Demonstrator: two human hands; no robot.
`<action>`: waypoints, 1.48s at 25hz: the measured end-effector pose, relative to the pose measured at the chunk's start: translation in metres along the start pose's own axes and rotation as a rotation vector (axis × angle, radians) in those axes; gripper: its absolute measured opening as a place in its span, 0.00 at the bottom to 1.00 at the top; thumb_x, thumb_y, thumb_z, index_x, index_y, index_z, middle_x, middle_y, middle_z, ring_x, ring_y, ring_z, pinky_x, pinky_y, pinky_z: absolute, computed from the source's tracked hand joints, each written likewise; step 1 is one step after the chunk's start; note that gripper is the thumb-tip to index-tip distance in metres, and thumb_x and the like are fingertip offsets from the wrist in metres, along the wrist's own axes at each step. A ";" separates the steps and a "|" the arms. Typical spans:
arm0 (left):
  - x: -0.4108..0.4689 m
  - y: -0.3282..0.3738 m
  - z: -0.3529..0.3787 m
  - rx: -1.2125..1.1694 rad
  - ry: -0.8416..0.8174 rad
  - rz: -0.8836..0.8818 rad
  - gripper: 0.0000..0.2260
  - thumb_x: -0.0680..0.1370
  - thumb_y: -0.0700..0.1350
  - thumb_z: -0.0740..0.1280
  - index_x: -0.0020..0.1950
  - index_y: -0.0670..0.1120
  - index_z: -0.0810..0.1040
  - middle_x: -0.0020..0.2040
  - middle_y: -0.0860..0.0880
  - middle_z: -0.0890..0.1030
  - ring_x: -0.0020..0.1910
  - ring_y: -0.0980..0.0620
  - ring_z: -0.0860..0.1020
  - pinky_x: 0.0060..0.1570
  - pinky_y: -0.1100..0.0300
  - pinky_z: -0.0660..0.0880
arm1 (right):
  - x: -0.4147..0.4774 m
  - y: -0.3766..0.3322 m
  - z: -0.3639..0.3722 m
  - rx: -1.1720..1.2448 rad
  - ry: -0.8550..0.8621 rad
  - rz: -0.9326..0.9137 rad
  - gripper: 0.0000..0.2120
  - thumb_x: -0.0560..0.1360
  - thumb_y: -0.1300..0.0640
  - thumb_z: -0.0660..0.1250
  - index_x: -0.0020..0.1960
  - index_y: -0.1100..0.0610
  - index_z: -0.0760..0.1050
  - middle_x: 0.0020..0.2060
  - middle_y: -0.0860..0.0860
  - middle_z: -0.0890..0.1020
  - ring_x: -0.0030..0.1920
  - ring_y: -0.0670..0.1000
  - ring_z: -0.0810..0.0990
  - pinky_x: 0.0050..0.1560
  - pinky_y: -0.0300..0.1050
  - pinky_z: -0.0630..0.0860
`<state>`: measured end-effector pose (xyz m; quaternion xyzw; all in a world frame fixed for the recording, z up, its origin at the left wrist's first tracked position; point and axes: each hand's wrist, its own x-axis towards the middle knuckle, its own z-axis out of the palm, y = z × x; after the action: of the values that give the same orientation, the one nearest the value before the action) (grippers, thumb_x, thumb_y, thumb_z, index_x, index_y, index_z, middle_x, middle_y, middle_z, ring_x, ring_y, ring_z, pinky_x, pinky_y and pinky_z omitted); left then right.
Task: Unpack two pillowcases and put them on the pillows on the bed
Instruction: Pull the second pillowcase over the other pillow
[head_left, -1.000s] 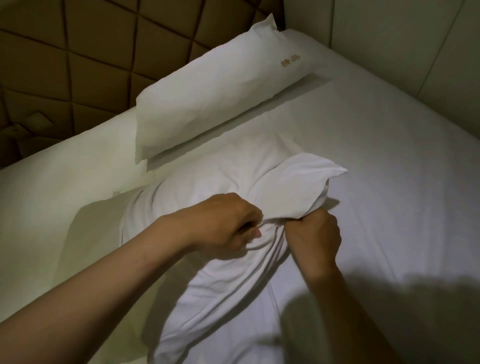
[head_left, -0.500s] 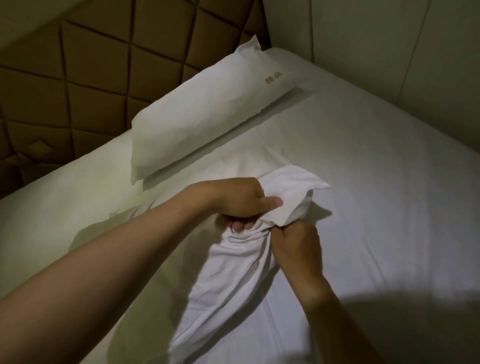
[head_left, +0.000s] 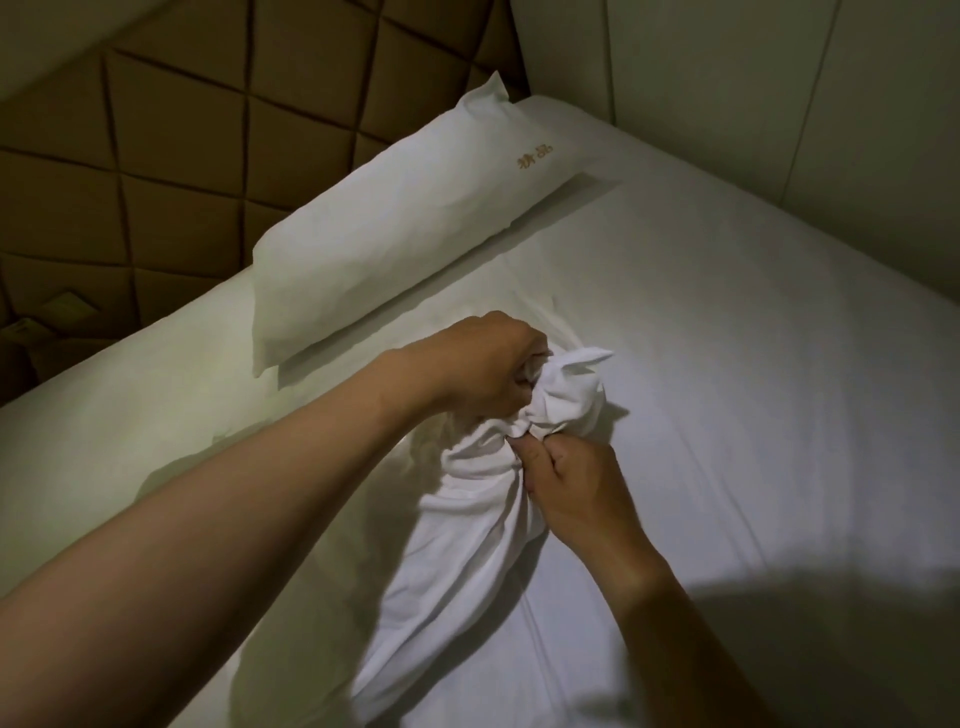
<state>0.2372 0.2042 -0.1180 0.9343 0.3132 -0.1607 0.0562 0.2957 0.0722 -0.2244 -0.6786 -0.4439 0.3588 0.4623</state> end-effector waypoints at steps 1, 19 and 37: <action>-0.001 -0.003 0.005 -0.031 0.034 -0.002 0.06 0.72 0.43 0.67 0.38 0.46 0.70 0.34 0.50 0.72 0.33 0.50 0.69 0.31 0.56 0.63 | -0.001 -0.001 -0.004 -0.011 -0.049 0.022 0.17 0.78 0.40 0.59 0.34 0.45 0.72 0.30 0.41 0.77 0.33 0.43 0.77 0.35 0.30 0.70; -0.025 -0.005 0.027 -0.488 0.345 -0.179 0.09 0.74 0.44 0.69 0.47 0.49 0.69 0.37 0.50 0.77 0.31 0.50 0.72 0.32 0.48 0.75 | 0.008 0.003 -0.027 -0.025 -0.139 0.074 0.18 0.72 0.36 0.69 0.57 0.42 0.71 0.50 0.40 0.80 0.49 0.44 0.81 0.51 0.45 0.79; -0.112 0.006 0.023 0.046 -0.124 0.238 0.07 0.79 0.49 0.61 0.46 0.50 0.77 0.40 0.54 0.76 0.41 0.56 0.74 0.47 0.56 0.75 | 0.001 0.009 0.001 -0.168 0.421 -0.015 0.07 0.79 0.54 0.65 0.42 0.52 0.72 0.35 0.46 0.77 0.31 0.41 0.72 0.31 0.32 0.65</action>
<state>0.1502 0.1311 -0.1021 0.9541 0.1924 -0.2176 0.0730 0.2970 0.0716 -0.2333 -0.7713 -0.3710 0.1678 0.4893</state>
